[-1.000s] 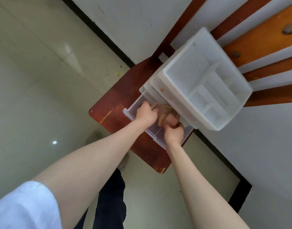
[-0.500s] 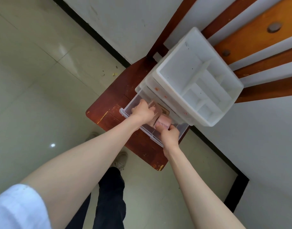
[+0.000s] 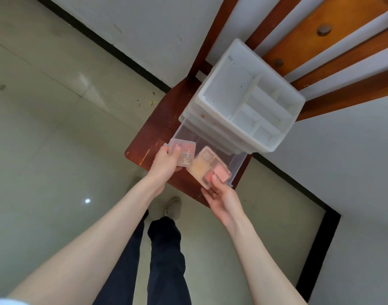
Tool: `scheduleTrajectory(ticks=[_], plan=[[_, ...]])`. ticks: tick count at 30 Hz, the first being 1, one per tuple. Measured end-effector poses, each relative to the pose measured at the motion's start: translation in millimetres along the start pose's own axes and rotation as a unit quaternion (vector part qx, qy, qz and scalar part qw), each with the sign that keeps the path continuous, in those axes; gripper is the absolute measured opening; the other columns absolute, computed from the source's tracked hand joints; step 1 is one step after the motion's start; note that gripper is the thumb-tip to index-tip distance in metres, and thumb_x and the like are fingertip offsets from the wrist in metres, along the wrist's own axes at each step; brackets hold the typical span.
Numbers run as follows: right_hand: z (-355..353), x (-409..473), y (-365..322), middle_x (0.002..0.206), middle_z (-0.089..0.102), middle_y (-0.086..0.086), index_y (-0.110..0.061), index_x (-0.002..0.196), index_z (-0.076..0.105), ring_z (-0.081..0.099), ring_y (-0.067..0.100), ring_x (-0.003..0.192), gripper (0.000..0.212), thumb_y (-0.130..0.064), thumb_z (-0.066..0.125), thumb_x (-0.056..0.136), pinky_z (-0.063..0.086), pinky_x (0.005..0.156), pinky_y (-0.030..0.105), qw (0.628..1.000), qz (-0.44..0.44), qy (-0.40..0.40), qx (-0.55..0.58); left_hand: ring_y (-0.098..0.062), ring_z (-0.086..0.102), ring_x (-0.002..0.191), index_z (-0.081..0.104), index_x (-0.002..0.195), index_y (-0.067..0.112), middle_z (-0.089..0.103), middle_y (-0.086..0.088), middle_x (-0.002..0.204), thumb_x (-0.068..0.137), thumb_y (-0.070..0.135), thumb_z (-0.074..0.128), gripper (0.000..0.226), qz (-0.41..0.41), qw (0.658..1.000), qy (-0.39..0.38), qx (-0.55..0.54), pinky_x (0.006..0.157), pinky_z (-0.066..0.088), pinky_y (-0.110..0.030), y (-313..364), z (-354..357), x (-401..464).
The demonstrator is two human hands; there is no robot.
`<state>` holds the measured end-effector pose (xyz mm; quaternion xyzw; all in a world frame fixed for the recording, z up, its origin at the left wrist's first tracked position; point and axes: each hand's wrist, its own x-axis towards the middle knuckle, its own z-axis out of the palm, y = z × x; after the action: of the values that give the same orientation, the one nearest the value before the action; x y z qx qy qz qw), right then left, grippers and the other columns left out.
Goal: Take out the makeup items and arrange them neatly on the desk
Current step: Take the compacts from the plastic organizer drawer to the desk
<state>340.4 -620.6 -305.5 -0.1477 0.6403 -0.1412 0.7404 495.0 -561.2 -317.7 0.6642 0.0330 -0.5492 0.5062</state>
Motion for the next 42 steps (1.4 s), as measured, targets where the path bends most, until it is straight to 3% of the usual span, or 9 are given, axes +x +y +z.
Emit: scheduleTrajectory(ticks=[4,13,17,21,27,32,37,39,42], plan=[[-6,-2,8,0.094,0.061,0.012,-0.006,0.093,0.057,0.056,0.026,0.102,0.007,-0.001,0.052,0.091,0.038,0.104,0.043,0.988,0.024,0.075,0.132,-0.019,0.056,0.098,0.045,0.120,0.007,0.058,-0.009,0.110,0.100,0.024,0.036,0.028,-0.044,0.994,0.069,-0.079,0.081,0.049,-0.031,-8,-12,0],[-1,5,-7,0.136,0.050,0.012,-0.010,0.119,0.053,0.044,0.033,0.128,0.024,-0.010,0.040,0.099,0.028,0.110,0.047,0.940,-0.047,0.092,0.326,-0.024,0.045,0.121,0.032,0.139,0.007,0.046,-0.013,0.136,0.101,0.021,0.033,0.039,-0.075,0.962,0.061,-0.255,0.105,0.037,-0.047,6,1,22],[14,16,-29,0.118,0.058,0.010,-0.009,0.122,0.052,0.042,0.035,0.128,0.026,-0.011,0.037,0.100,0.030,0.109,0.046,0.894,-0.061,0.104,0.432,-0.025,0.043,0.127,0.031,0.140,0.008,0.045,-0.014,0.138,0.102,0.021,0.030,0.040,-0.066,0.949,0.043,-0.304,0.104,0.038,-0.046,23,18,37],[24,26,-47,0.116,0.048,0.012,-0.013,0.127,0.050,0.049,0.028,0.093,0.033,-0.003,0.040,0.096,0.042,0.092,0.040,0.847,-0.072,0.150,0.504,-0.027,0.046,0.125,0.027,0.142,0.012,0.047,-0.015,0.136,0.101,0.022,0.027,0.041,-0.073,0.925,0.044,-0.371,0.101,0.038,-0.045,35,27,50],[15,37,-50,0.134,0.048,0.015,-0.010,0.131,0.044,0.051,0.033,0.122,0.033,-0.012,0.035,0.100,0.026,0.112,0.049,0.803,-0.055,0.117,0.582,-0.025,0.053,0.119,0.027,0.144,0.014,0.051,-0.014,0.133,0.101,0.027,0.021,0.045,-0.086,0.898,0.013,-0.431,0.096,0.039,-0.046,36,28,58],[12,36,-57,0.130,0.051,0.022,-0.004,0.096,0.053,0.050,0.036,0.123,0.025,-0.013,0.031,0.101,0.032,0.107,0.053,0.805,-0.069,0.044,0.588,-0.026,0.050,0.121,0.025,0.145,0.014,0.045,-0.014,0.139,0.101,0.028,0.022,0.047,-0.097,0.878,-0.022,-0.469,0.094,0.040,-0.047,47,32,67],[2,27,-65,0.108,0.057,0.024,-0.001,0.120,0.050,0.050,0.035,0.121,0.026,-0.011,0.035,0.100,0.040,0.102,0.047,0.826,-0.064,0.063,0.556,-0.025,0.044,0.127,0.026,0.145,0.013,0.044,-0.014,0.140,0.101,0.025,0.024,0.045,-0.105,0.915,-0.035,-0.389,0.100,0.036,-0.047,49,30,60],[-5,17,-57,0.118,0.054,0.022,-0.002,0.128,0.046,0.050,0.034,0.120,0.031,-0.008,0.037,0.099,0.043,0.099,0.044,0.857,-0.054,0.078,0.507,-0.025,0.045,0.126,0.028,0.143,0.011,0.046,-0.014,0.138,0.102,0.024,0.026,0.043,-0.116,0.939,-0.018,-0.323,0.097,0.038,-0.045,46,27,49],[-17,-7,-40,0.118,0.055,0.019,0.000,0.112,0.052,0.052,0.035,0.115,0.019,-0.003,0.041,0.097,0.049,0.091,0.041,0.907,-0.041,0.090,0.409,-0.025,0.052,0.116,0.034,0.138,0.009,0.051,-0.014,0.132,0.101,0.022,0.031,0.040,-0.132,0.973,-0.044,-0.181,0.091,0.043,-0.041,37,18,17]])
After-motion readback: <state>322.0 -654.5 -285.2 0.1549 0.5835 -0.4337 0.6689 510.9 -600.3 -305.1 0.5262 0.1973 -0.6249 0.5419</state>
